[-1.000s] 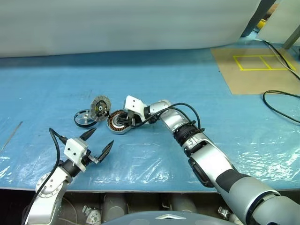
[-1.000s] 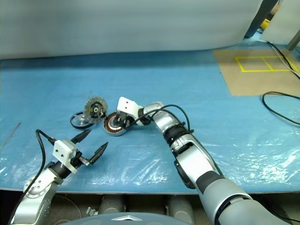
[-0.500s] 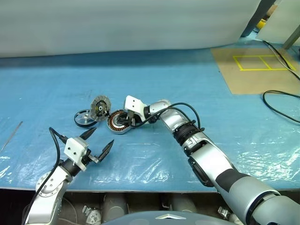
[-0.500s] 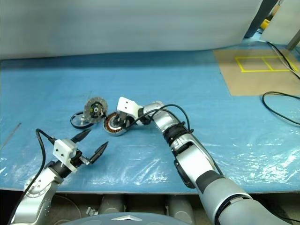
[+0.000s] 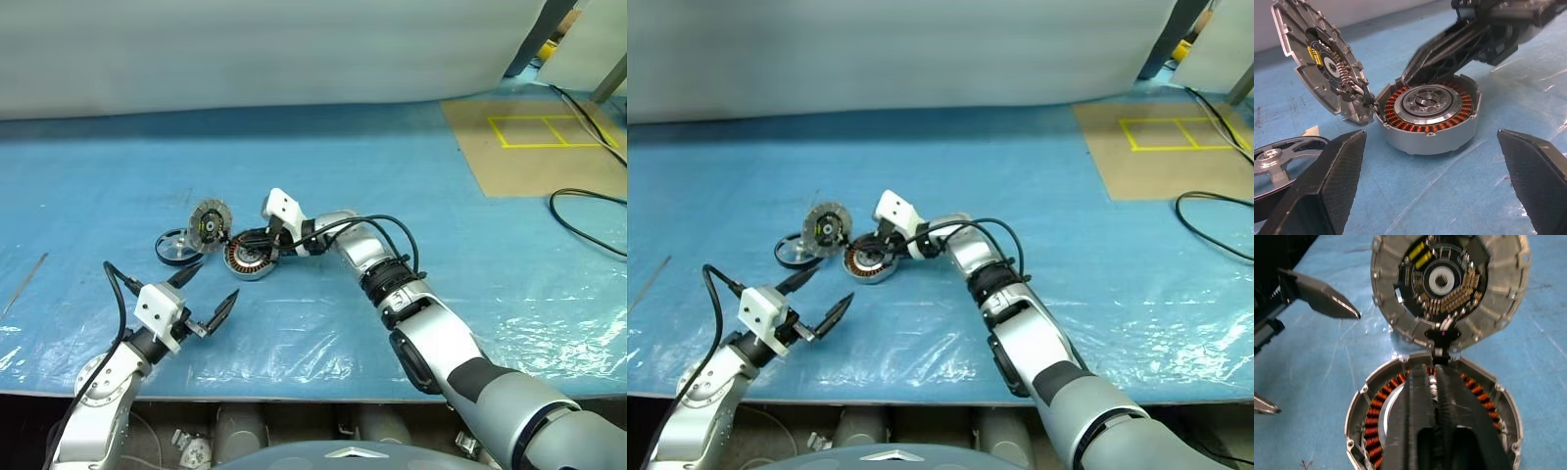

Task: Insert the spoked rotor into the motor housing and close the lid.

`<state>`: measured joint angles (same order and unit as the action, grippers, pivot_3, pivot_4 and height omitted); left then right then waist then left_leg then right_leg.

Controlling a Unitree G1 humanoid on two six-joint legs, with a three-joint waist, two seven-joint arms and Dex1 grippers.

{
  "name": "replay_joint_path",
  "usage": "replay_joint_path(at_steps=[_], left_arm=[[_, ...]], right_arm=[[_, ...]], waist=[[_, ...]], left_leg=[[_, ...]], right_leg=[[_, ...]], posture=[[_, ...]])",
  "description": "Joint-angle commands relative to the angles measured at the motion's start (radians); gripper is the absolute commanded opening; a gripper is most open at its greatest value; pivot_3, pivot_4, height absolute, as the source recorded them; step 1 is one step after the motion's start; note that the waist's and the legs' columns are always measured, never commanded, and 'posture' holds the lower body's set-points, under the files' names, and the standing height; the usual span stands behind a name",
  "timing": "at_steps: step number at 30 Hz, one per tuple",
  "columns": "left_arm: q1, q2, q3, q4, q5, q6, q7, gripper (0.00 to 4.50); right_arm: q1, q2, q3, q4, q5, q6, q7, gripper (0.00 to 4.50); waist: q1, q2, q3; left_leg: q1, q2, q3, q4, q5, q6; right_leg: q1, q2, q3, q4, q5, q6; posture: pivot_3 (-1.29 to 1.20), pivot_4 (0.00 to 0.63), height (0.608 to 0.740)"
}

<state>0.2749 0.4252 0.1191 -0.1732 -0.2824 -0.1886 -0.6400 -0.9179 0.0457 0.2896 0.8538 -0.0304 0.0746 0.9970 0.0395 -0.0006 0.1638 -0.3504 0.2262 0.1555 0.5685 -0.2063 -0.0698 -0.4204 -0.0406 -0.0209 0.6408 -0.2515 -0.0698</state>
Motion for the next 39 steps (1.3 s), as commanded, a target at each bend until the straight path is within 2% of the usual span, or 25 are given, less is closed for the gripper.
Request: replay_joint_path(at_steps=[1, 8, 11, 20, 24, 28, 31, 33, 39], left_arm=[[0.0, 0.007, 0.013, -0.007, 0.001, -0.015, -0.004, 4.5], [0.001, 0.005, 0.012, -0.008, 0.003, -0.015, -0.002, 4.5], [0.001, 0.004, 0.01, -0.007, 0.003, -0.016, -0.003, 4.5], [-0.006, 0.001, 0.005, 0.0, 0.009, -0.017, -0.002, 4.5], [-0.01, 0.001, 0.004, 0.002, 0.012, -0.018, -0.004, 4.5], [-0.01, 0.001, 0.005, 0.003, 0.014, -0.018, -0.004, 4.5], [-0.012, 0.001, 0.003, 0.003, 0.015, -0.017, -0.005, 4.5], [-0.013, 0.002, 0.003, 0.003, 0.015, -0.017, -0.006, 4.5], [-0.023, 0.003, 0.003, 0.011, 0.015, -0.018, -0.012, 4.5]], right_arm=[[0.009, 0.015, 0.015, -0.01, -0.016, -0.022, -0.019, 0.05], [0.015, 0.019, 0.038, 0.02, -0.051, -0.031, -0.061, 0.05], [0.022, 0.003, 0.092, 0.047, -0.113, -0.057, -0.081, 0.05], [0.063, -0.016, 0.127, -0.01, -0.111, -0.047, 0.033, 0.05], [0.066, -0.022, 0.129, -0.011, -0.122, -0.037, 0.029, 0.05], [0.056, -0.007, 0.088, -0.005, -0.093, -0.043, -0.006, 0.05], [0.018, 0.041, -0.029, 0.027, -0.002, -0.06, -0.089, 0.05], [0.0, 0.059, -0.082, 0.026, 0.056, -0.038, -0.073, 0.05], [-0.001, 0.048, -0.068, 0.038, 0.027, -0.075, -0.052, 0.05]], waist=[[0.0, 0.0, 0.0], [-0.001, 0.0, 0.0], [-0.002, 0.0, 0.0], [-0.002, 0.001, 0.0], [-0.002, 0.001, 0.0], [-0.003, 0.001, 0.0], [-0.003, 0.001, 0.0], [-0.001, 0.001, 0.0], [0.001, 0.001, 0.0]], left_leg=[[0.0, 0.0, 0.0, 0.0, 0.0, 0.0], [0.001, 0.0, 0.0, 0.0, 0.0, 0.0], [0.001, 0.0, 0.0, 0.0, 0.0, 0.0], [0.008, 0.0, 0.0, 0.0, 0.0, 0.0], [0.009, 0.0, 0.0, -0.001, 0.0, 0.0], [0.009, 0.0, 0.0, -0.002, 0.0, 0.0], [0.009, 0.0, 0.0, -0.003, 0.0, 0.0], [0.009, 0.0, 0.0, -0.003, 0.0, 0.0], [0.002, 0.0, 0.0, 0.0, 0.0, 0.0]], right_leg=[[0.0, 0.0, 0.0, 0.0, 0.0, 0.0], [0.0, 0.0, 0.0, 0.0, 0.0, 0.0], [0.001, 0.0, 0.0, 0.0, 0.0, 0.0], [0.011, 0.0, 0.001, 0.0, 0.0, 0.0], [0.012, 0.0, 0.001, -0.001, 0.0, 0.0], [0.012, 0.0, 0.001, -0.002, 0.0, 0.0], [0.012, 0.0, 0.001, -0.001, 0.0, 0.0], [0.011, 0.0, 0.001, -0.001, 0.0, 0.0], [0.003, 0.0, 0.0, -0.001, 0.0, 0.0]], posture=[[0.0, 0.15, 0.74], [0.0, 0.15, 0.74], [0.0, 0.15, 0.74], [0.0, 0.15, 0.74], [0.0, 0.15, 0.74], [0.0, 0.15, 0.74], [0.0, 0.15, 0.74], [0.0, 0.15, 0.74], [0.0, 0.15, 0.74]])
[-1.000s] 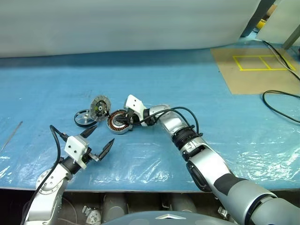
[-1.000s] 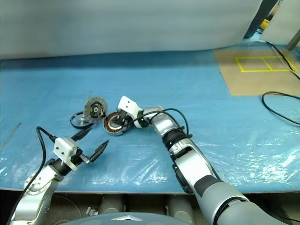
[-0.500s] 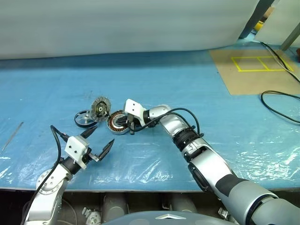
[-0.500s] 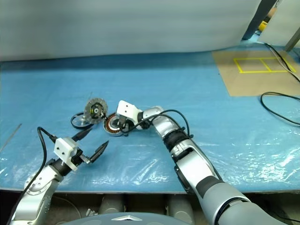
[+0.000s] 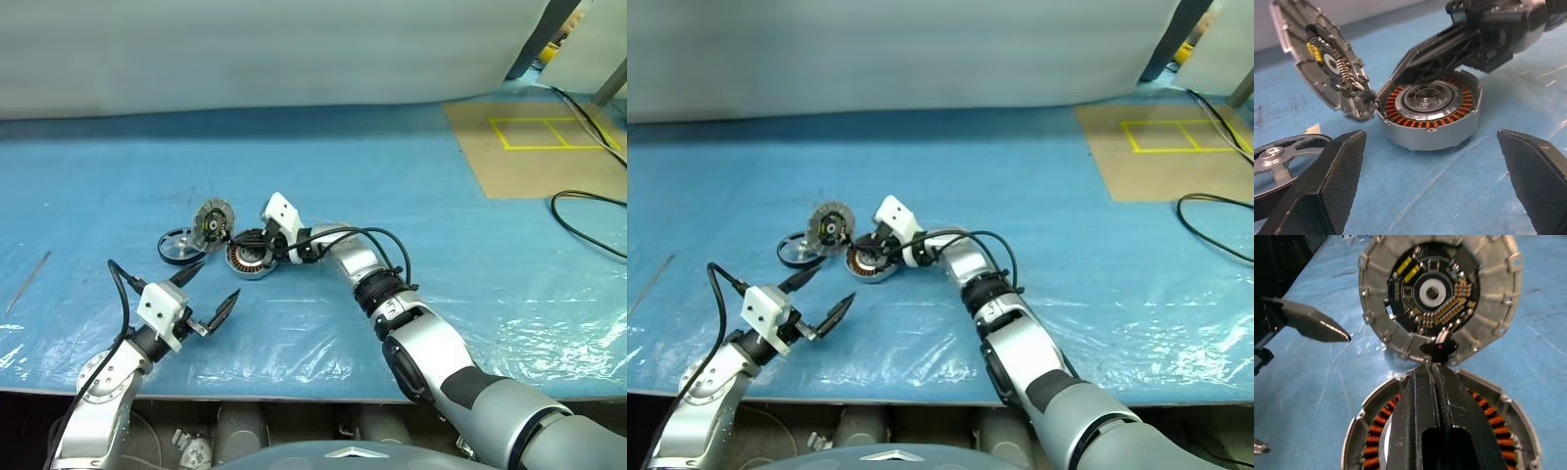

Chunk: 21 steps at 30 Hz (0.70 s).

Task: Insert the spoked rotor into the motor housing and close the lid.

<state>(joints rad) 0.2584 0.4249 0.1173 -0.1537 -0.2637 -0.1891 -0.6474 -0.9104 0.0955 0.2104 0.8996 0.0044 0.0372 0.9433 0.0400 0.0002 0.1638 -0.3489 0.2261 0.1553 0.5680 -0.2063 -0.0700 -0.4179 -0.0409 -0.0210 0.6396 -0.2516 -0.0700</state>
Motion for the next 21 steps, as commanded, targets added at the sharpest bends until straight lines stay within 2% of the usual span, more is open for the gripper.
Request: replay_joint_path(at_steps=[1, 16, 21], left_arm=[[-0.008, 0.003, 0.005, -0.007, -0.004, -0.018, -0.005, 4.5], [-0.01, 0.001, 0.002, -0.006, -0.002, -0.017, -0.008, 4.5], [-0.016, 0.003, 0.001, -0.001, -0.003, -0.015, -0.012, 4.5]], right_arm=[[-0.004, -0.003, 0.016, -0.006, -0.014, -0.042, 0.001, 0.05], [0.043, -0.06, 0.174, -0.026, -0.143, -0.042, 0.06, 0.05], [0.049, -0.09, 0.239, -0.034, -0.2, 0.013, 0.066, 0.05]], waist=[[0.0, 0.0, 0.0], [-0.002, 0.0, 0.0], [-0.002, 0.0, 0.0]], left_leg=[[0.0, 0.0, 0.0, 0.0, 0.0, 0.0], [0.0, 0.0, 0.0, 0.0, 0.0, 0.0], [0.0, 0.0, 0.0, 0.0, 0.0, 0.0]], right_leg=[[0.0, 0.0, -0.001, 0.0, 0.0, 0.0], [0.0, 0.0, -0.001, 0.001, 0.0, 0.0], [0.001, 0.0, 0.0, 0.001, 0.0, 0.0]], posture=[[0.0, 0.15, 0.74], [0.0, 0.15, 0.74], [0.0, 0.15, 0.74]])
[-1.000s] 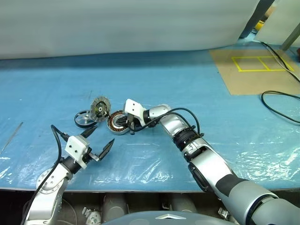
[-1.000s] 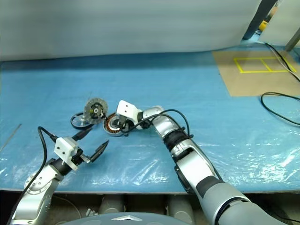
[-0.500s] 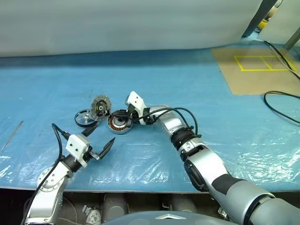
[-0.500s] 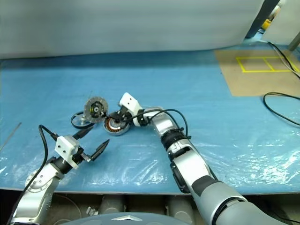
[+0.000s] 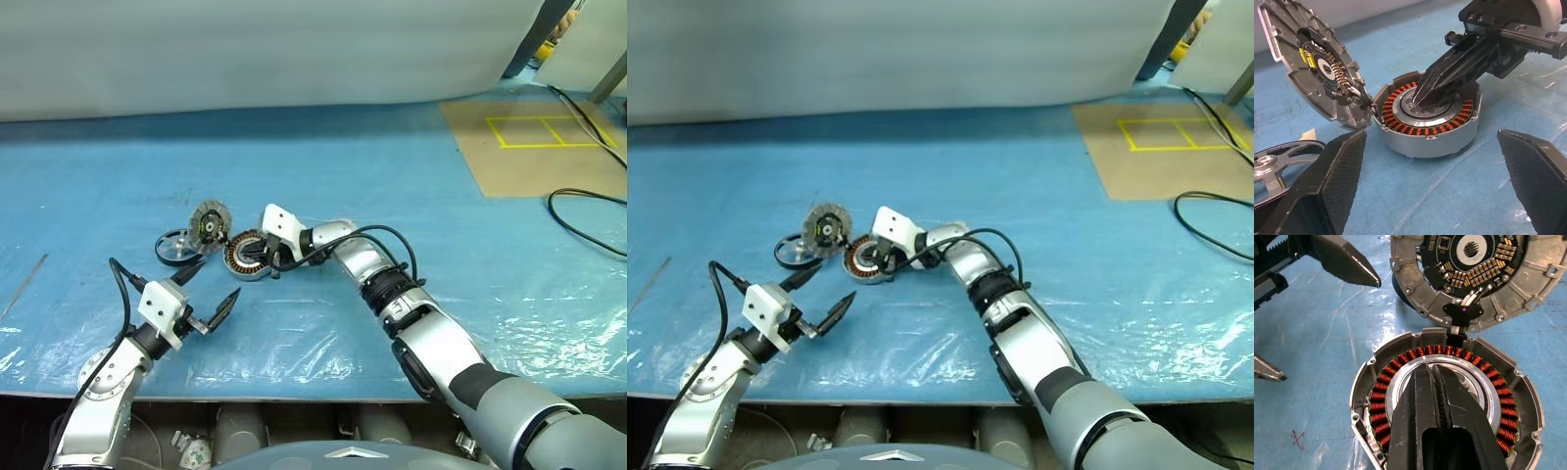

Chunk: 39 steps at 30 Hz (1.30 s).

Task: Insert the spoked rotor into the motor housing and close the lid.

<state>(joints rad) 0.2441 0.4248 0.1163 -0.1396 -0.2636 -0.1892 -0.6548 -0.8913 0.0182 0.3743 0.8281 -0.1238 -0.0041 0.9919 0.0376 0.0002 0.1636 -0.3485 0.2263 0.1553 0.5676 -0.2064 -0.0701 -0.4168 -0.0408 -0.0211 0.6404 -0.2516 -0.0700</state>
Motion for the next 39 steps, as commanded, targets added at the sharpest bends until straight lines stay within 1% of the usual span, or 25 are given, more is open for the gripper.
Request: replay_joint_path(at_steps=[1, 5, 7, 11, 15, 18, 25, 32, 39], left_arm=[[-0.004, 0.003, 0.002, -0.013, -0.003, -0.016, -0.005, 4.5], [-0.01, 0.004, 0.002, -0.008, -0.002, -0.016, -0.008, 4.5], [-0.016, 0.004, 0.001, -0.004, 0.0, -0.016, -0.009, 4.5], [-0.021, 0.005, 0.0, 0.0, 0.001, -0.017, -0.012, 4.5], [-0.026, 0.006, 0.002, 0.0, 0.001, -0.017, -0.015, 4.5], [-0.024, 0.008, 0.004, -0.002, -0.001, -0.016, -0.017, 4.5], [-0.009, 0.006, 0.015, -0.006, -0.013, -0.016, -0.022, 4.5], [-0.011, 0.035, 0.056, -0.01, -0.049, 0.01, -0.03, 4.5], [-0.026, 0.051, 0.051, 0.007, -0.048, 0.017, -0.047, 4.5]], right_arm=[[0.032, -0.018, 0.083, 0.036, -0.079, 0.066, 0.021, 0.05], [0.045, -0.024, 0.092, 0.002, -0.067, 0.109, 0.065, 0.05], [0.047, -0.014, 0.073, -0.017, -0.04, 0.127, 0.072, 0.05], [0.024, 0.013, -0.003, -0.034, 0.027, 0.081, 0.041, 0.05], [-0.024, 0.041, -0.095, -0.015, 0.102, 0.065, 0.013, 0.05], [-0.046, 0.042, -0.121, 0.005, 0.116, 0.035, 0.0, 0.05], [-0.05, 0.029, -0.137, 0.013, 0.115, 0.003, 0.013, 0.05], [-0.013, 0.0, -0.12, -0.06, 0.123, 0.038, 0.084, 0.05], [0.003, -0.012, -0.075, -0.06, 0.065, 0.063, 0.043, 0.05]], waist=[[0.0, 0.001, 0.0], [0.001, 0.001, -0.001], [0.001, 0.001, -0.001], [0.001, 0.001, -0.001], [0.001, 0.001, 0.0], [0.001, 0.001, 0.0], [0.001, 0.0, 0.0], [0.002, 0.0, 0.0], [0.002, 0.0, 0.0]], left_leg=[[0.0, 0.0, 0.0, 0.0, 0.0, 0.0], [0.007, 0.0, 0.0, -0.001, 0.0, 0.0], [0.011, -0.001, 0.0, -0.002, 0.0, 0.0], [0.013, -0.001, 0.001, -0.004, 0.0, 0.0], [0.009, 0.0, 0.001, -0.004, 0.0, 0.0], [-0.001, -0.001, 0.001, -0.001, 0.0, 0.0], [-0.002, 0.0, 0.0, -0.002, 0.0, 0.0], [-0.002, 0.0, 0.0, -0.001, 0.0, 0.0], [-0.002, 0.0, 0.0, -0.001, 0.0, 0.0]], right_leg=[[0.001, 0.0, 0.0, 0.0, 0.0, 0.0], [0.009, 0.0, 0.0, -0.001, 0.0, 0.0], [0.012, -0.001, 0.001, -0.002, -0.001, 0.0], [0.012, -0.001, 0.001, -0.002, -0.001, 0.0], [0.006, 0.0, 0.001, -0.002, -0.001, 0.0], [-0.002, 0.0, 0.001, -0.001, 0.0, 0.0], [-0.004, 0.0, 0.0, -0.001, 0.0, 0.0], [-0.003, 0.0, 0.0, -0.001, 0.0, 0.0], [-0.003, 0.0, 0.0, -0.001, 0.0, 0.0]], posture=[[0.0, 0.15, 0.74], [0.0, 0.15, 0.74], [0.0, 0.15, 0.74], [0.0, 0.15, 0.74], [0.0, 0.15, 0.74], [0.0, 0.15, 0.74], [0.0, 0.15, 0.74], [0.0, 0.15, 0.74], [0.0, 0.15, 0.74]])
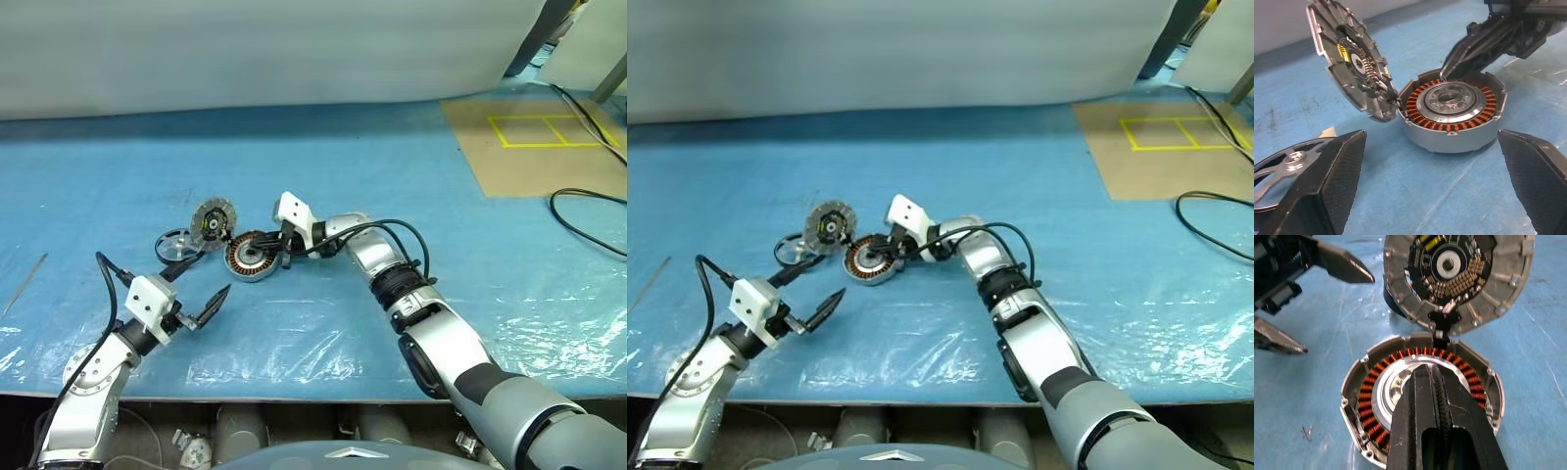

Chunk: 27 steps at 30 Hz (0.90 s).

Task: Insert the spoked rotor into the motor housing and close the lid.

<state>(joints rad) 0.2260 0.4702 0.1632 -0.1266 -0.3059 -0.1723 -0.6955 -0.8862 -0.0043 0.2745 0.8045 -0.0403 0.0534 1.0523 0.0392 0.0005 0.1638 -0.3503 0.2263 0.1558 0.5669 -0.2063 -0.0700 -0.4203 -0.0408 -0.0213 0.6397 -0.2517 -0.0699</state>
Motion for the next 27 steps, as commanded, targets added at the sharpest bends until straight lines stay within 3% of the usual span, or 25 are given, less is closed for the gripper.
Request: replay_joint_path(at_steps=[1, 27], left_arm=[[-0.011, 0.004, -0.001, -0.005, -0.003, 0.0, -0.007, 4.5], [-0.015, -0.016, -0.038, -0.014, 0.016, 0.01, 0.006, 4.5]], right_arm=[[-0.002, 0.01, 0.039, -0.031, -0.032, 0.0, -0.025, 0.05], [0.026, 0.008, 0.141, -0.06, -0.089, -0.055, 0.02, 0.05]], waist=[[0.0, 0.0, 0.0], [-0.002, 0.0, 0.0]], left_leg=[[0.0, 0.0, 0.0, 0.0, 0.0, 0.0], [0.001, 0.0, 0.0, 0.0, 0.0, 0.0]], right_leg=[[0.0, 0.0, 0.0, 0.0, 0.0, 0.0], [0.0, 0.0, 0.0, 0.001, 0.0, 0.0]], posture=[[0.0, 0.15, 0.74], [0.0, 0.15, 0.74]])
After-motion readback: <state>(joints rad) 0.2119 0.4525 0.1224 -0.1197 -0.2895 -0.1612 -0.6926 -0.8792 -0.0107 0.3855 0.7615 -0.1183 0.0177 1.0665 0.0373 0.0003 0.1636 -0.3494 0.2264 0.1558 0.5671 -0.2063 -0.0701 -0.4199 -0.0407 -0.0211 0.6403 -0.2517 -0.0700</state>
